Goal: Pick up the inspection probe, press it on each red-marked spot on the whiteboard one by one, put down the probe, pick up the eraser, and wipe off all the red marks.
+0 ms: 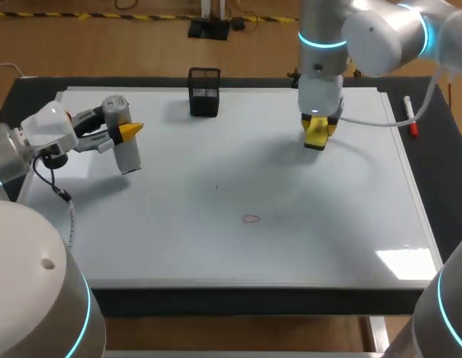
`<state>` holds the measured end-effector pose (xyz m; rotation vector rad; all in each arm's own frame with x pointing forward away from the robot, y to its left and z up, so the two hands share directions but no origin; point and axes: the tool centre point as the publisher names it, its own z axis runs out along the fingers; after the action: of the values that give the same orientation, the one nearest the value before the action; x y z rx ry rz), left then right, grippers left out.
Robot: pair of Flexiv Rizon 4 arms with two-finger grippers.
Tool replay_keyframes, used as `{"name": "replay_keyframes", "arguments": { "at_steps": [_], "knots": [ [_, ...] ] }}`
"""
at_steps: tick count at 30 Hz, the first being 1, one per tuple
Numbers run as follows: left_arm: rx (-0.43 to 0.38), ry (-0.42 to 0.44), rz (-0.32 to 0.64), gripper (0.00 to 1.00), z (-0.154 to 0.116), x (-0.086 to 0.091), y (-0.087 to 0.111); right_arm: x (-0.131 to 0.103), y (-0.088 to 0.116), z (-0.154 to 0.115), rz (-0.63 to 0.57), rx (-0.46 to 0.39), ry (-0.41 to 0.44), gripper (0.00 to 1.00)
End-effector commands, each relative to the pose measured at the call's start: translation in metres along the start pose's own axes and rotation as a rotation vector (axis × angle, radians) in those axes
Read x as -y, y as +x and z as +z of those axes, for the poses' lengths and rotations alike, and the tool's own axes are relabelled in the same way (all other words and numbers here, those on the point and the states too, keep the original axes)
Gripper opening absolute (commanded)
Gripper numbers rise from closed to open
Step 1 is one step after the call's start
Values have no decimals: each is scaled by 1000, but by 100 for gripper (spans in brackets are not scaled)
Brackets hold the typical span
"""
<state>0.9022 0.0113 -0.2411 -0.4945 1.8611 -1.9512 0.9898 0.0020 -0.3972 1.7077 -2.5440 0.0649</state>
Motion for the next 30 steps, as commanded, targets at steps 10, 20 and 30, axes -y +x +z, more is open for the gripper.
{"name": "replay_keyframes", "arguments": {
  "at_steps": [10, 20, 30],
  "knots": [
    [1, 1, 1, 0, 0, 1, 0, 18, 18, 0, 78, -21, -21, 0],
    [1, 1, 1, 0, 0, 1, 0, 18, 18, 0, 78, -21, -21, 0],
    [1, 1, 1, 0, 0, 1, 0, 18, 18, 0, 78, -21, -21, 0]
  ]
}}
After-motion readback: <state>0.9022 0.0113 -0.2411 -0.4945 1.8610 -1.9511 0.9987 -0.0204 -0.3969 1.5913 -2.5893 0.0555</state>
